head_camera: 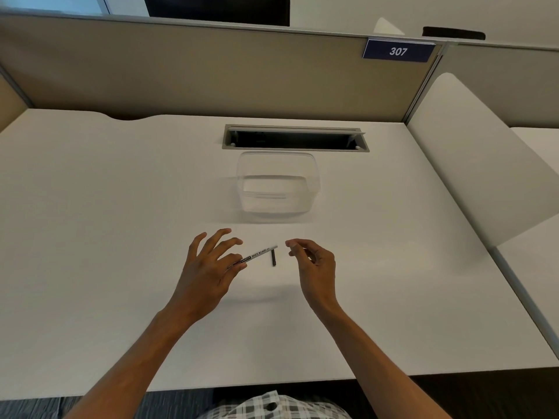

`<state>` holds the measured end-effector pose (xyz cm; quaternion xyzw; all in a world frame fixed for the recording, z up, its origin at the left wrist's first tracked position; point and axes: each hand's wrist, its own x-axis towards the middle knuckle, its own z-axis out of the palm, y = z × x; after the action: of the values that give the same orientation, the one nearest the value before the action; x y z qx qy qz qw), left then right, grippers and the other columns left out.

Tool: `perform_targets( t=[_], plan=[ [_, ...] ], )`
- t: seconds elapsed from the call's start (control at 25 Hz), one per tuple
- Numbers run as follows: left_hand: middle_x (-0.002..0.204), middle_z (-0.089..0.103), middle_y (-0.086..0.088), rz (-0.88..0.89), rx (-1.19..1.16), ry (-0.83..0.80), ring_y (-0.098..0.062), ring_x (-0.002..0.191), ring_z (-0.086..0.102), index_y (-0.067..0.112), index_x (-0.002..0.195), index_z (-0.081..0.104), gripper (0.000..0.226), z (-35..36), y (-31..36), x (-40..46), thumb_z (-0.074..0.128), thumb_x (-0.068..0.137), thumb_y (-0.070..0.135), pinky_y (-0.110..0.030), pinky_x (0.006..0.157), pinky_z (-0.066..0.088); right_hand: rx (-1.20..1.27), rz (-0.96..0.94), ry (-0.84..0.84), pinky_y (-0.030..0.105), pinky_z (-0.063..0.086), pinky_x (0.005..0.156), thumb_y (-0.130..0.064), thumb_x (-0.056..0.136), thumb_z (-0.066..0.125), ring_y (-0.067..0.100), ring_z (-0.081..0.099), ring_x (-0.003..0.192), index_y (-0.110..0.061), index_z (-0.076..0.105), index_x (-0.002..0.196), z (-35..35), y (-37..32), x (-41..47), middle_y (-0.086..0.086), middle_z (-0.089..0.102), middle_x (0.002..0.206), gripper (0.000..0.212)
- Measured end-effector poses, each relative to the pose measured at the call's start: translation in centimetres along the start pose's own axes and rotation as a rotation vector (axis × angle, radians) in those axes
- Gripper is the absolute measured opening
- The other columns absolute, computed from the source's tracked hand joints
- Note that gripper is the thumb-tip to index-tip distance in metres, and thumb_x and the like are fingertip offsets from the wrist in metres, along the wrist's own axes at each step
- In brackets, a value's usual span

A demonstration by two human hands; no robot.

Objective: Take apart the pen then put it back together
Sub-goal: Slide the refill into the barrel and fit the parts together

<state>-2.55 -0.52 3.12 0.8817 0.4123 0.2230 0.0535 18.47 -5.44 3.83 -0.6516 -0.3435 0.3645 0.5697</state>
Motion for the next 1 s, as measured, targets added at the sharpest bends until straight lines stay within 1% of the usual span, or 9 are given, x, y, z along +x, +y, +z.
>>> perform_targets(
  t=[0.08, 0.2, 0.32, 0.4, 0.52, 0.68, 0.76, 0.92, 1.0],
  plan=[
    [0.126, 0.061, 0.003, -0.018, -0.007, -0.004, -0.019, 0.135, 0.037, 0.021, 0.094, 0.069, 0.041, 0.2, -0.2, -0.3, 0.035, 0.096, 0.043, -0.046, 0.112, 0.021, -0.103, 0.018, 0.002, 0.028, 0.051, 0.075, -0.021, 0.088, 0.066, 0.008, 0.068, 0.086, -0.021, 0.075, 0.089, 0.1, 1.2, 0.5, -0.009, 0.075, 0.091, 0.009],
    [0.126, 0.061, 0.003, -0.034, -0.009, -0.017, -0.018, 0.135, 0.037, 0.021, 0.093, 0.069, 0.042, 0.5, -0.5, -0.8, 0.035, 0.095, 0.044, -0.045, 0.113, 0.020, -0.331, 0.022, -0.037, 0.028, 0.050, 0.076, -0.031, 0.084, 0.069, 0.000, 0.066, 0.085, -0.028, 0.071, 0.090, 0.6, 2.8, 0.9, -0.015, 0.072, 0.094, 0.007],
    [0.126, 0.061, 0.003, -0.045, -0.010, -0.028, -0.018, 0.135, 0.037, 0.021, 0.093, 0.069, 0.042, 0.6, -0.8, -1.0, 0.034, 0.095, 0.045, -0.045, 0.113, 0.019, -0.530, 0.012, -0.072, 0.026, 0.047, 0.076, -0.036, 0.082, 0.070, 0.004, 0.065, 0.088, -0.028, 0.069, 0.096, 1.3, 4.2, 1.5, -0.013, 0.070, 0.098, 0.017],
    [0.126, 0.061, 0.002, -0.049, -0.003, -0.029, -0.019, 0.135, 0.037, 0.021, 0.093, 0.070, 0.043, 0.6, -0.9, -1.0, 0.034, 0.095, 0.045, -0.045, 0.113, 0.019, -0.664, -0.064, -0.106, 0.024, 0.045, 0.076, -0.039, 0.084, 0.069, 0.008, 0.063, 0.091, -0.025, 0.068, 0.100, 1.9, 5.1, 2.0, -0.011, 0.069, 0.102, 0.022],
    [0.126, 0.061, 0.002, -0.048, -0.002, -0.027, -0.019, 0.135, 0.037, 0.021, 0.093, 0.070, 0.042, 0.5, -1.0, -1.0, 0.035, 0.095, 0.044, -0.045, 0.113, 0.019, -0.775, -0.155, -0.099, 0.028, 0.047, 0.079, -0.042, 0.085, 0.066, 0.012, 0.061, 0.096, -0.023, 0.068, 0.100, 2.7, 6.2, 2.6, -0.011, 0.066, 0.107, 0.024],
    [0.126, 0.061, 0.003, -0.034, 0.007, -0.025, -0.019, 0.134, 0.038, 0.021, 0.092, 0.069, 0.041, 0.5, -1.1, -0.8, 0.035, 0.095, 0.043, -0.046, 0.112, 0.021, -0.802, -0.182, -0.052, 0.033, 0.047, 0.076, -0.035, 0.087, 0.065, 0.017, 0.060, 0.092, -0.020, 0.069, 0.089, 3.4, 6.7, 2.8, -0.011, 0.063, 0.108, 0.016],
    [0.126, 0.061, 0.004, -0.032, 0.005, -0.026, -0.019, 0.134, 0.039, 0.021, 0.092, 0.069, 0.040, 0.5, -1.0, -0.5, 0.035, 0.095, 0.043, -0.046, 0.111, 0.021, -0.774, -0.178, -0.053, 0.034, 0.048, 0.074, -0.035, 0.087, 0.065, 0.016, 0.061, 0.089, -0.021, 0.068, 0.087, 3.4, 6.7, 2.9, -0.010, 0.064, 0.106, 0.014],
    [0.125, 0.061, 0.003, -0.030, 0.004, -0.029, -0.020, 0.133, 0.040, 0.021, 0.092, 0.069, 0.041, 0.5, -1.1, -0.1, 0.035, 0.095, 0.044, -0.048, 0.111, 0.022, -0.569, -0.092, -0.042, 0.023, 0.046, 0.065, -0.033, 0.086, 0.067, 0.007, 0.063, 0.076, -0.024, 0.068, 0.086, 2.3, 5.8, 2.8, -0.013, 0.068, 0.091, 0.009],
    [0.125, 0.062, 0.003, -0.026, 0.007, -0.026, -0.020, 0.133, 0.040, 0.021, 0.092, 0.069, 0.041, 0.5, -1.2, 0.1, 0.035, 0.095, 0.044, -0.048, 0.111, 0.022, -0.389, -0.038, -0.068, 0.022, 0.048, 0.068, -0.029, 0.087, 0.067, 0.005, 0.065, 0.074, -0.023, 0.070, 0.088, 1.7, 4.9, 2.7, -0.012, 0.072, 0.086, 0.007]
  ],
)
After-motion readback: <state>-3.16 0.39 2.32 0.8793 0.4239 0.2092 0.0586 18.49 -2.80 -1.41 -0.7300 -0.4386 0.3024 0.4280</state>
